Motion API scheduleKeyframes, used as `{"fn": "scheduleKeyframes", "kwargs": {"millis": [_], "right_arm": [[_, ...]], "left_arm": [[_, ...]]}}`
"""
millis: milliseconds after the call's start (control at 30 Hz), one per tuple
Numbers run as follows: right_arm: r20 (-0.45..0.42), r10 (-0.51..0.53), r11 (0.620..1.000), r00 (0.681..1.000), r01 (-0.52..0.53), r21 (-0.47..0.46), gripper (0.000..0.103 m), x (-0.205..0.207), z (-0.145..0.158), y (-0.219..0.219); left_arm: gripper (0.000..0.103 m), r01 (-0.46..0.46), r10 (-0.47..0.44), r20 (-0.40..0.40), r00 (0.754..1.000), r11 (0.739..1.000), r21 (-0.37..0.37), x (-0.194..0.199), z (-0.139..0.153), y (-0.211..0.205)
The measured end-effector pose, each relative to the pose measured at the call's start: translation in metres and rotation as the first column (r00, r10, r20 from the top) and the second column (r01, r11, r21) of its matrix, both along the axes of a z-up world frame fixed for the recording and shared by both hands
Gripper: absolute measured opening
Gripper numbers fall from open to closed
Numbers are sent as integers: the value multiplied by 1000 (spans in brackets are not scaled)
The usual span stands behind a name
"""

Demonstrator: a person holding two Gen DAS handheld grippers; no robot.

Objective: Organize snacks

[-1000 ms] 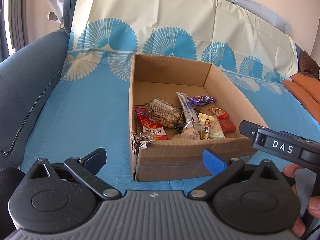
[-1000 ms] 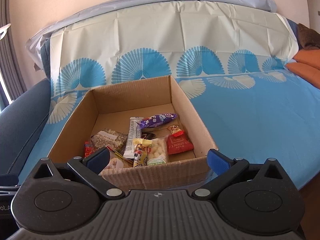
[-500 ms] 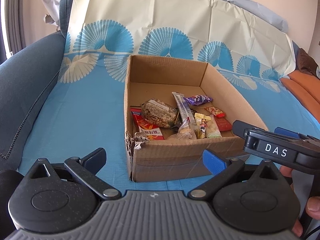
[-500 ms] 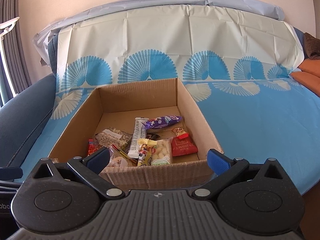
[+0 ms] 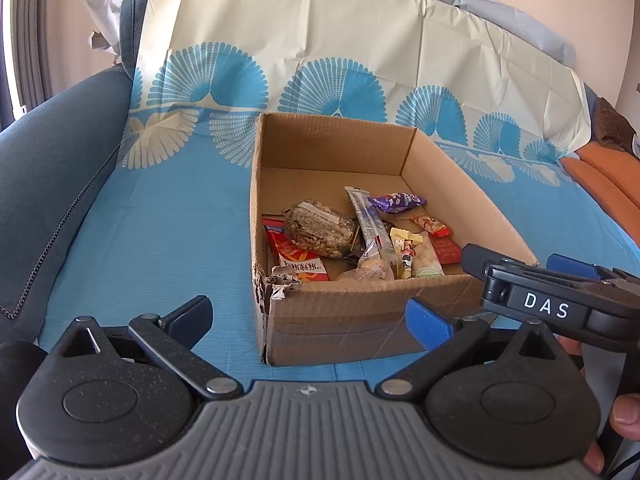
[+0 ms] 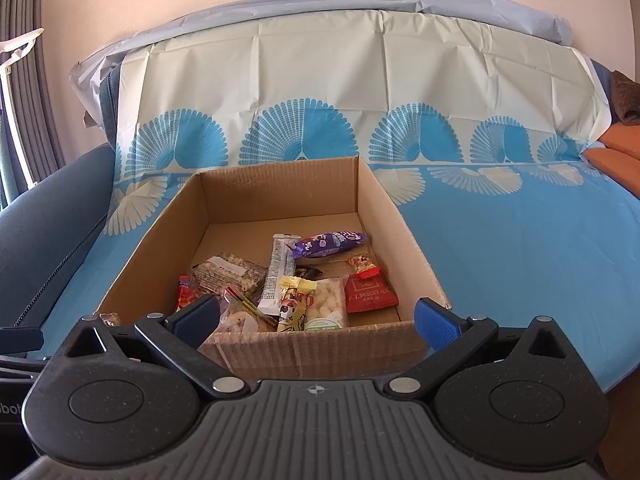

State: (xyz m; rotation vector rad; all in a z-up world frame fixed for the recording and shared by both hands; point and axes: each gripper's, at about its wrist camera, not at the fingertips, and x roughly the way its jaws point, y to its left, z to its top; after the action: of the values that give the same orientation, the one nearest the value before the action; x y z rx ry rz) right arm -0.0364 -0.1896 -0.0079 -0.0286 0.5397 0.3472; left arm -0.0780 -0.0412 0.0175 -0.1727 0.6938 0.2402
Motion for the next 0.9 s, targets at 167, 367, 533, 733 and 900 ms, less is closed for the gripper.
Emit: {"fn": "scheduleKeyframes", "kwargs": {"millis": [167,367,533,733,900], "right_arm": [[2,0,1000,1000,0,-3,102,-1,0,1],[2,0,1000,1000,0,-5,102,-1,0,1],[3,-1,1000,1000,1,-4,102,-1,0,1],[3,-1,1000,1000,1,-4,102,-1,0,1],[4,-1,1000,1000,1,-7,102,-1,0,1]], "left_arm": [[103,5,-5,6,1000,1000,8,-1,0,-2],[103,7,-7,8,1000,1000,11,-1,-1,-2],[103,7,-7,8,1000,1000,10,-1,-1,-2],[103,9,-10,11,1000,1000,10,-2,-1,-1],[103,11,-11,13,1000,1000,5,-1,-2,0]]}}
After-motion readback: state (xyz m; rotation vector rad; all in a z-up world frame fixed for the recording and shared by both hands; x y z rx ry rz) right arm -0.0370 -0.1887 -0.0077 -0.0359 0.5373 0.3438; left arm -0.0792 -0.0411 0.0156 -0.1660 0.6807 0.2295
